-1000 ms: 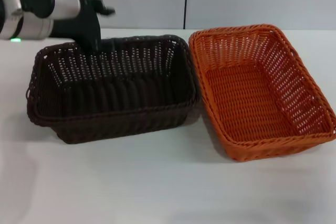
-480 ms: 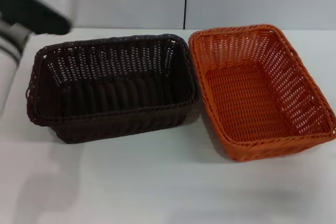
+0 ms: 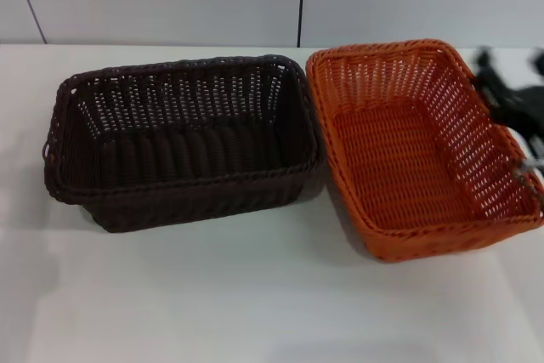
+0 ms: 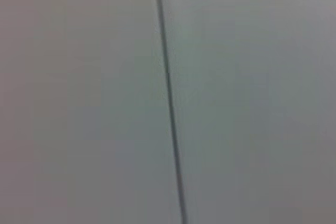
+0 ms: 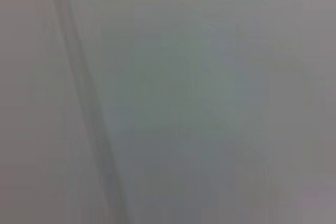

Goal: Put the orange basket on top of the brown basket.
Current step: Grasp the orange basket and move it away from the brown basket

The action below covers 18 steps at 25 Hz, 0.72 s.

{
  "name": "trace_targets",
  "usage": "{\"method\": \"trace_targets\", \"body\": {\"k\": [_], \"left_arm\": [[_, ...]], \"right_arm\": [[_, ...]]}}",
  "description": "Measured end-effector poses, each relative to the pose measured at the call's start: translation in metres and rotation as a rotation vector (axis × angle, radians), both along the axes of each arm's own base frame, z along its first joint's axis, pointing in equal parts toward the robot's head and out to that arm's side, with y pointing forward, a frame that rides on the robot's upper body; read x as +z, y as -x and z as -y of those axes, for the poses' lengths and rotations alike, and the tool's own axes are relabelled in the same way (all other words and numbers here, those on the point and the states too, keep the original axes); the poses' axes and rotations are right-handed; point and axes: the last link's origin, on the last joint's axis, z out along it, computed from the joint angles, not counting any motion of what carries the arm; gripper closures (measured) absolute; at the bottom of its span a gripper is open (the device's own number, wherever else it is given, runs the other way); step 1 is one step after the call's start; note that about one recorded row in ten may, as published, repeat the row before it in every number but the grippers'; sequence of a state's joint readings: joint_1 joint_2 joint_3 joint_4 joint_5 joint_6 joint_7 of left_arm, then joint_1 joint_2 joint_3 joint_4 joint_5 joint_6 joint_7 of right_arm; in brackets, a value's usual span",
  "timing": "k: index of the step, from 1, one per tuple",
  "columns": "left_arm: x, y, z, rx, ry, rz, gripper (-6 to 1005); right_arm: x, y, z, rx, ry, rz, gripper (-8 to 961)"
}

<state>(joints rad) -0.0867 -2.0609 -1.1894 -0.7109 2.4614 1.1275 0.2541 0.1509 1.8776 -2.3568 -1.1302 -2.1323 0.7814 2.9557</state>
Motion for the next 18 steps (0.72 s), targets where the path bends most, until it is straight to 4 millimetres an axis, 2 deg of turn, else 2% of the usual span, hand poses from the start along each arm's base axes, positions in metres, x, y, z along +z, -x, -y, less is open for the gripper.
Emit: {"method": "trace_targets", "body": {"k": [1,2,3,4,5,6,8,9,10,12,14,15,16,18], "left_arm": [[0.0,0.0,0.0,0.0,0.0,0.0,286],[-0.002,0.016,0.005,0.039,0.012,-0.006,277],[-0.002,0.029,0.01,0.073,0.019,-0.002,277],[-0.002,0.036,0.013,0.09,0.022,0.005,277],[-0.002,0.046,0.017,0.119,0.025,0.016,277],[-0.002,0.049,0.018,0.129,0.027,0.02,277],[-0.001,0.057,0.02,0.157,0.031,0.026,277],[-0.001,0.057,0.02,0.157,0.031,0.026,277],[-0.001,0.062,0.02,0.178,0.032,0.026,278],[-0.001,0.064,0.02,0.188,0.032,0.025,278],[-0.001,0.068,0.018,0.206,0.037,0.025,278],[-0.001,0.068,0.018,0.206,0.037,0.025,278],[-0.001,0.068,0.018,0.206,0.037,0.025,278],[-0.005,0.071,0.012,0.237,0.061,0.031,278]], "right_arm": [[0.0,0.0,0.0,0.0,0.0,0.0,144],[0.01,0.029,-0.01,0.04,0.109,0.022,144],[0.01,0.029,-0.01,0.04,0.109,0.022,144],[0.018,0.043,-0.015,0.053,0.161,0.051,144],[0.037,0.065,-0.026,0.045,0.227,0.124,144],[0.037,0.065,-0.026,0.045,0.227,0.124,145],[0.063,0.093,-0.036,0.01,0.327,0.271,145],[0.063,0.093,-0.036,0.01,0.327,0.271,145],[0.078,0.102,-0.036,-0.012,0.401,0.365,145],[0.083,0.105,-0.034,-0.013,0.454,0.414,145],[0.088,0.107,-0.024,0.008,0.602,0.52,145],[0.087,0.107,-0.011,0.045,0.779,0.617,145],[0.087,0.107,-0.011,0.045,0.779,0.617,145],[0.09,0.1,0.001,0.073,0.965,0.716,145]]}}
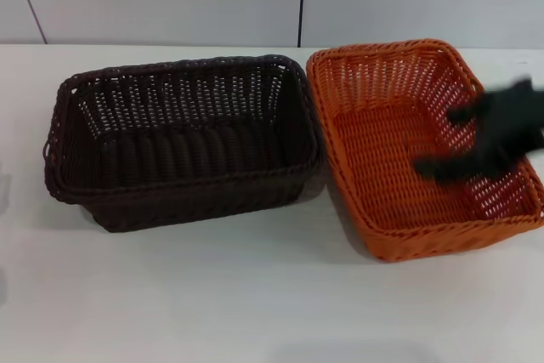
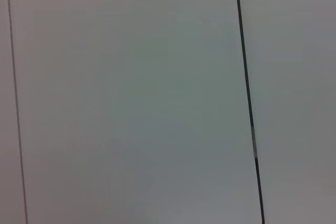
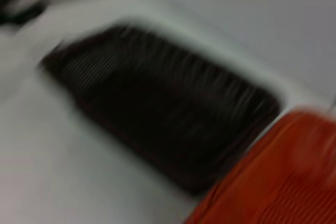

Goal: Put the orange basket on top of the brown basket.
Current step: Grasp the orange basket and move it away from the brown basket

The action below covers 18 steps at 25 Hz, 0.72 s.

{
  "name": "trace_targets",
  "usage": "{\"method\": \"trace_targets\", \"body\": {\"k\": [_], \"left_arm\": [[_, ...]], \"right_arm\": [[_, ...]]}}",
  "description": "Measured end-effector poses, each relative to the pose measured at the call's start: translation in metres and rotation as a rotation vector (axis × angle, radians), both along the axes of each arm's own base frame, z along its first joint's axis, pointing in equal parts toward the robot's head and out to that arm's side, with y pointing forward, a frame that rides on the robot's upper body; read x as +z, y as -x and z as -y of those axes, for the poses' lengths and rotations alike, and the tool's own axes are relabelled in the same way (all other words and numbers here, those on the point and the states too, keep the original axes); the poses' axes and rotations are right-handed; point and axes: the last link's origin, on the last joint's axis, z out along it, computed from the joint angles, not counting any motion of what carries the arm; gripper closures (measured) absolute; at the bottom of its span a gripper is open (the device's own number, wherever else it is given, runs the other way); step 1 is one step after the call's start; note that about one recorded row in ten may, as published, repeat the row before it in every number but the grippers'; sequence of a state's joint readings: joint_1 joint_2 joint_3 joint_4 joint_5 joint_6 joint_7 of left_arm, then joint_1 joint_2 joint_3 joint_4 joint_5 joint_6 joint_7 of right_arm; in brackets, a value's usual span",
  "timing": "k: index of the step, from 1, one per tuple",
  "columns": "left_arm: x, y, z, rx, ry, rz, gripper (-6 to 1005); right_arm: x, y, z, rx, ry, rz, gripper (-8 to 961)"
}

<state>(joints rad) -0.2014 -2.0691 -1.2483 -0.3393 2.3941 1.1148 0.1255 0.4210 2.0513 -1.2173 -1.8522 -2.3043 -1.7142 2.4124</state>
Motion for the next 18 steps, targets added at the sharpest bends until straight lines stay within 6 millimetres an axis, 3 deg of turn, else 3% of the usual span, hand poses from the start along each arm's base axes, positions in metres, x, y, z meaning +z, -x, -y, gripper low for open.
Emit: {"method": "trace_targets", "body": {"k": [7,18], "left_arm": [[-0.002,0.001,-0.005,0.014,0.011,0.008,277],[-0.004,0.0,-0.005,0.018,0.024,0.011,277]], "right_arm": [[0.002,-0.016,0.015,0.018,0.165,0.149,145],[-0.01,-0.025,0.001,0.007,0.178,0.22,147]]}}
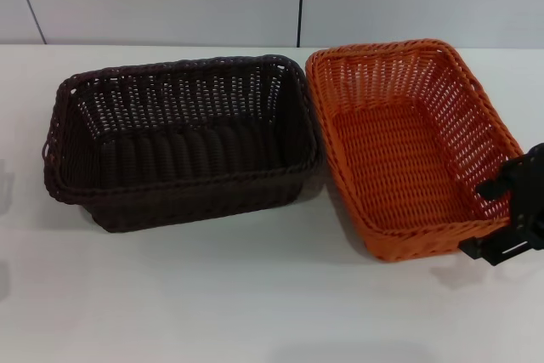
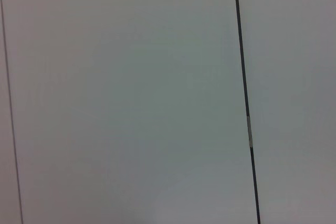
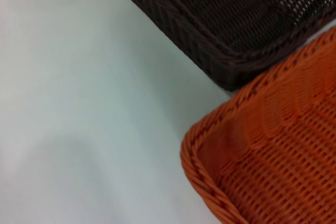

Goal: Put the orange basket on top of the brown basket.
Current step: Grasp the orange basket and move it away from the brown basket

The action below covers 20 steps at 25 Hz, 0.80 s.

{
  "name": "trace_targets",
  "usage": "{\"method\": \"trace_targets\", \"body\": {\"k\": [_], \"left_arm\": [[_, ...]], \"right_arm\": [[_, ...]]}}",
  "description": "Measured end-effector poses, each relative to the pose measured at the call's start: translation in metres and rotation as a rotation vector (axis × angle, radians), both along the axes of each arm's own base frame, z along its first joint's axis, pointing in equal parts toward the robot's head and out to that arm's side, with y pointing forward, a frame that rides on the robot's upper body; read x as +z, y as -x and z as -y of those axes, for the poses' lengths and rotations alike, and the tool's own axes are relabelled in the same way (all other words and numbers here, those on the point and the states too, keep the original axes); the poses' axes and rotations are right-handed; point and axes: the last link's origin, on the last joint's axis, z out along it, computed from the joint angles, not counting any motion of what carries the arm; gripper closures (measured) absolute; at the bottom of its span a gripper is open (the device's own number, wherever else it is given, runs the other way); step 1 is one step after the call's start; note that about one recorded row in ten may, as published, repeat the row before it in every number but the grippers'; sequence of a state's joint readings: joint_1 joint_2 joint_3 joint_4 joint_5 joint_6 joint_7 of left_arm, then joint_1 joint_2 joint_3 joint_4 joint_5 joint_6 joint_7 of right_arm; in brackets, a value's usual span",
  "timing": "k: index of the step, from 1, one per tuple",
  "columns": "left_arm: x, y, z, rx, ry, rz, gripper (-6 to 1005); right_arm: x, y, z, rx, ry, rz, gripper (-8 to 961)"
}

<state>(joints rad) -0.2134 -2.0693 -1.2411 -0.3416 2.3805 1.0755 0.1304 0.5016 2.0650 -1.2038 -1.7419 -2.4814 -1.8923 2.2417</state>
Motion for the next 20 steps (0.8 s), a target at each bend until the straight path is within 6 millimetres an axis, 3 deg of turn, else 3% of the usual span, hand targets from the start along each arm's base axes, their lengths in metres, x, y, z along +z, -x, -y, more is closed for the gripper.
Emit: {"method": "trace_targets", "body": {"k": [5,10,20], "left_arm": [[0.0,0.001,0.002,0.003,0.002,-0.001,277],[-0.002,0.001,0.003,0.002,0.011,-0.008,277],[-0.002,0.003,0.007,0.004,0.014,-0.011,277]], "right_arm": [[-0.017,-0.011,-0.009,-0.02,0.012,0.057,146],[-0.048,-0.027,-0.02,-0.05,0.035,0.086,146],[-0.061,-0.028,-0.026,-0.071,-0.005,0.107,177]]}}
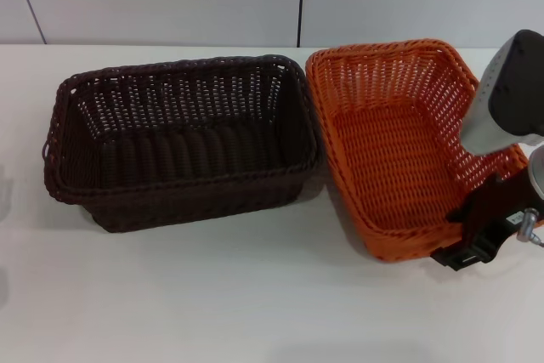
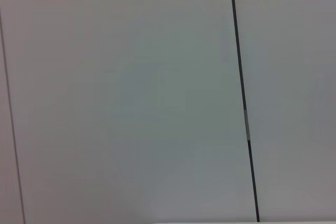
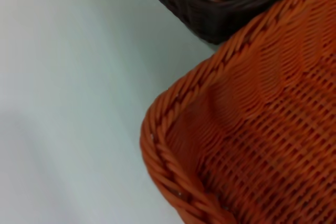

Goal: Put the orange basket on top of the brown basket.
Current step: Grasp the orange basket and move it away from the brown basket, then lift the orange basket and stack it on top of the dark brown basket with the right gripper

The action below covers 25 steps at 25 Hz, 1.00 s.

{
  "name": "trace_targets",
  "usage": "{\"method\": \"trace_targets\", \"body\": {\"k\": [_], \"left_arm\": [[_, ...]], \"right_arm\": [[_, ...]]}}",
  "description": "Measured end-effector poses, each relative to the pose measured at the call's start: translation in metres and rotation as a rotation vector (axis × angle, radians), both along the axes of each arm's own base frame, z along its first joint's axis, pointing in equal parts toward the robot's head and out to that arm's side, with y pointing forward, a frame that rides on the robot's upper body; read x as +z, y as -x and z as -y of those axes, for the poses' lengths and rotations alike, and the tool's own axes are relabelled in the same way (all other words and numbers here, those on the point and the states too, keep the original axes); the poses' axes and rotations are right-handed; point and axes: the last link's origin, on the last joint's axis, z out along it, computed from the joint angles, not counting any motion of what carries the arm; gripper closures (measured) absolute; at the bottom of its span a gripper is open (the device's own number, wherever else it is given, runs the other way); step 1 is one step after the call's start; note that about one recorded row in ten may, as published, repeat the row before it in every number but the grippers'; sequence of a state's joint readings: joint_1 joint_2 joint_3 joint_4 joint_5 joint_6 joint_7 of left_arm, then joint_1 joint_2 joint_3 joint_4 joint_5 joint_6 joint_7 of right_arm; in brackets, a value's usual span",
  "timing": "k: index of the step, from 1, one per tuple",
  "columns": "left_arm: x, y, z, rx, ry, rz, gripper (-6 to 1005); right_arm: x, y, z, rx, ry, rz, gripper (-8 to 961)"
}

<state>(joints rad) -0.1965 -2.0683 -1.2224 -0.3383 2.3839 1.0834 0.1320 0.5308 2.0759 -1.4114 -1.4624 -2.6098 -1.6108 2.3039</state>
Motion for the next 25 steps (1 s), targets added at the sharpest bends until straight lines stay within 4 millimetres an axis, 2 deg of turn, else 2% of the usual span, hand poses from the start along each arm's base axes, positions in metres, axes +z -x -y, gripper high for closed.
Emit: {"method": "trace_targets", "body": {"k": [1,8,11,14,18,20,23,24,25], "left_arm": [[0.0,0.0,0.001,0.001,-0.001,0.0,277],[0.002,0.002,0.002,0.003,-0.004,-0.005,277],[0.002,0.002,0.002,0.003,-0.004,-0.007,277],[0.003,0.002,0.003,0.003,-0.006,-0.008,277],[0.003,0.002,0.003,0.001,-0.008,-0.01,277],[0.004,0.002,0.004,-0.002,-0.011,-0.011,277],[0.004,0.002,0.004,-0.003,-0.013,-0.012,277],[0.004,0.002,0.004,-0.004,-0.013,-0.012,277],[0.004,0.002,0.004,-0.004,-0.013,-0.012,277]], "right_arm": [[0.0,0.001,-0.001,-0.013,-0.008,0.004,182],[0.009,0.008,-0.003,-0.03,-0.074,0.027,454],[0.015,0.018,0.001,-0.008,-0.106,0.018,563],[0.029,0.04,0.004,0.023,-0.181,-0.01,651],[0.04,0.054,0.006,0.061,-0.233,-0.022,670],[0.048,0.072,0.006,0.124,-0.277,-0.043,679],[0.05,0.078,0.005,0.144,-0.286,-0.049,693],[0.051,0.089,0.005,0.184,-0.297,-0.059,698],[0.051,0.089,0.005,0.184,-0.297,-0.059,704]]}}
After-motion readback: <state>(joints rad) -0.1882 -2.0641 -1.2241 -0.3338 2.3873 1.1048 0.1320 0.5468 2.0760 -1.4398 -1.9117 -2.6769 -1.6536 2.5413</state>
